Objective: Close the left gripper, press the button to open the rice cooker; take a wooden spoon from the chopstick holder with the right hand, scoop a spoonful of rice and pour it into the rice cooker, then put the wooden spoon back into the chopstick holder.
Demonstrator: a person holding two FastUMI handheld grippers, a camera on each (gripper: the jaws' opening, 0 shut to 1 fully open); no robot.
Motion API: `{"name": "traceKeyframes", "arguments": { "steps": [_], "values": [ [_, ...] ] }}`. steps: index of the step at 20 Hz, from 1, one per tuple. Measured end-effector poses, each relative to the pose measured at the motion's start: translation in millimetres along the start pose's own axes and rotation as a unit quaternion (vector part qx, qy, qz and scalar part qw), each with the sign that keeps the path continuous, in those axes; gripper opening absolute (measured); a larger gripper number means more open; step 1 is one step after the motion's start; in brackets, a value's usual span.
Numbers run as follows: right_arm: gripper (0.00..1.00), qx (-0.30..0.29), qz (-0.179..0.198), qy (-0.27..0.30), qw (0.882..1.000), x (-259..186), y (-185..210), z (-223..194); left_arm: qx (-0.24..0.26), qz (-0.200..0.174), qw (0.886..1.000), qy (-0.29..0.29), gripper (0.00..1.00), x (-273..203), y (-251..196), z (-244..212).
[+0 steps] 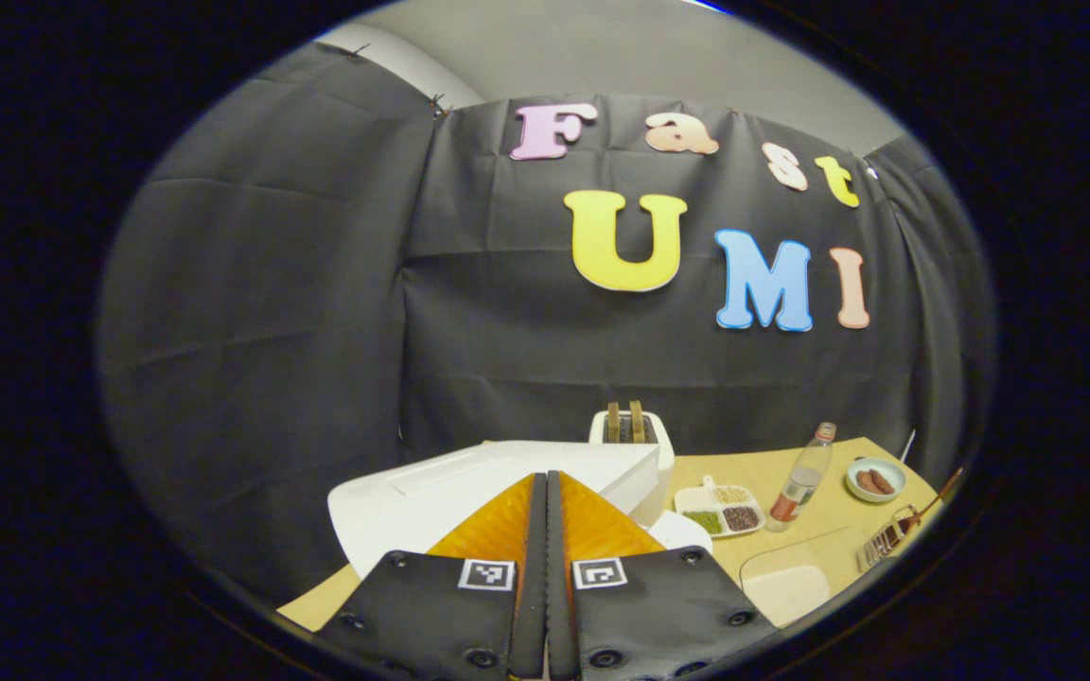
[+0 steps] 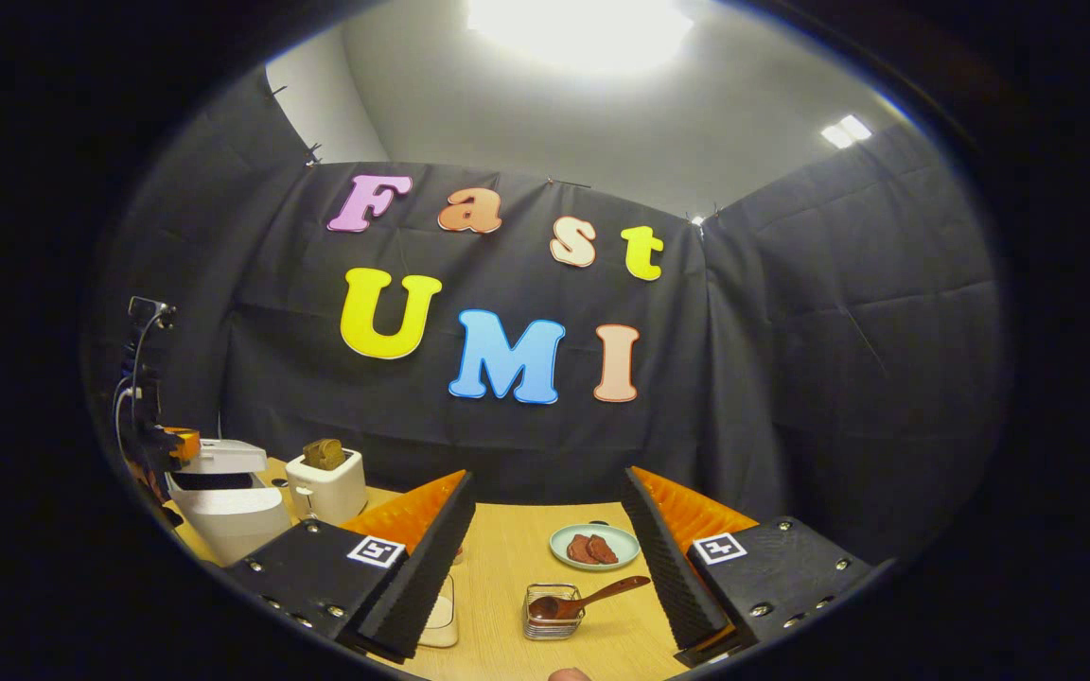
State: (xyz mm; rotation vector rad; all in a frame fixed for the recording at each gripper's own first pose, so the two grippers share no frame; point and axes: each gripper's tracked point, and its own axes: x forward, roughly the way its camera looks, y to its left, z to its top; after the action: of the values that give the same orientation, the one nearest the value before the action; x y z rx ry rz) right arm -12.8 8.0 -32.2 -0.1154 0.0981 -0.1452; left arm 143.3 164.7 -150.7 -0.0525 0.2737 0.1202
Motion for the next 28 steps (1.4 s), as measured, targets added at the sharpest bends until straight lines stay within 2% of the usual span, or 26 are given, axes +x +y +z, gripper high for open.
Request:
{"name": "traceKeyframes", "arguments": {
  "steps": [2,4,5,7,8,10,11,16,17,22,25,28],
  "values": [
    [0.95,0.004,0.002,-0.004,1.000,2.0,-4.5,0.7,0.004,0.010,0.999,-0.030,0.09,-9.5,4.8,28.5],
    [0.95,0.008,0.004,-0.008,1.000,5.8,-11.0,0.3,-0.010,-0.008,0.999,-0.044,0.12,-26.7,-7.4,45.5],
    [0.95,0.011,0.004,-0.012,1.000,7.1,-14.8,0.9,-0.020,-0.021,0.998,-0.050,0.18,-36.7,-15.8,52.4],
    [0.95,0.018,0.004,-0.017,1.000,12.4,-23.8,-2.7,-0.029,-0.030,0.997,-0.068,0.43,-56.4,-26.8,65.6],
    [0.95,0.021,0.002,-0.016,1.000,14.3,-28.7,-7.5,-0.024,-0.027,0.996,-0.077,0.70,-64.9,-29.9,68.9],
    [0.95,0.027,0.001,-0.011,1.000,21.1,-38.4,-18.1,-0.015,-0.024,0.996,-0.089,0.96,-81.9,-39.5,74.4],
    [0.95,0.030,-0.001,-0.008,1.000,25.5,-43.3,-23.5,-0.015,-0.027,0.995,-0.095,0.94,-91.3,-47.3,76.9],
    [0.95,0.064,-0.011,0.025,0.998,54.0,-69.8,-59.1,-0.011,-0.036,0.993,-0.112,0.96,-130.3,-74.2,91.2],
    [0.95,0.071,-0.012,0.029,0.997,60.3,-74.1,-66.6,-0.007,-0.037,0.993,-0.113,0.99,-136.4,-79.3,94.9],
    [0.95,0.103,-0.022,0.070,0.992,83.2,-90.9,-113.9,0.012,-0.027,0.992,-0.126,0.99,-160.1,-89.6,104.1],
    [0.95,0.117,-0.023,0.105,0.987,94.0,-93.7,-149.3,0.014,-0.023,0.993,-0.119,0.98,-169.4,-96.3,102.5],
    [0.95,0.148,-0.011,0.149,0.978,96.3,-85.8,-181.4,0.019,-0.014,0.993,-0.118,0.97,-177.8,-95.9,103.5]
  ]
}}
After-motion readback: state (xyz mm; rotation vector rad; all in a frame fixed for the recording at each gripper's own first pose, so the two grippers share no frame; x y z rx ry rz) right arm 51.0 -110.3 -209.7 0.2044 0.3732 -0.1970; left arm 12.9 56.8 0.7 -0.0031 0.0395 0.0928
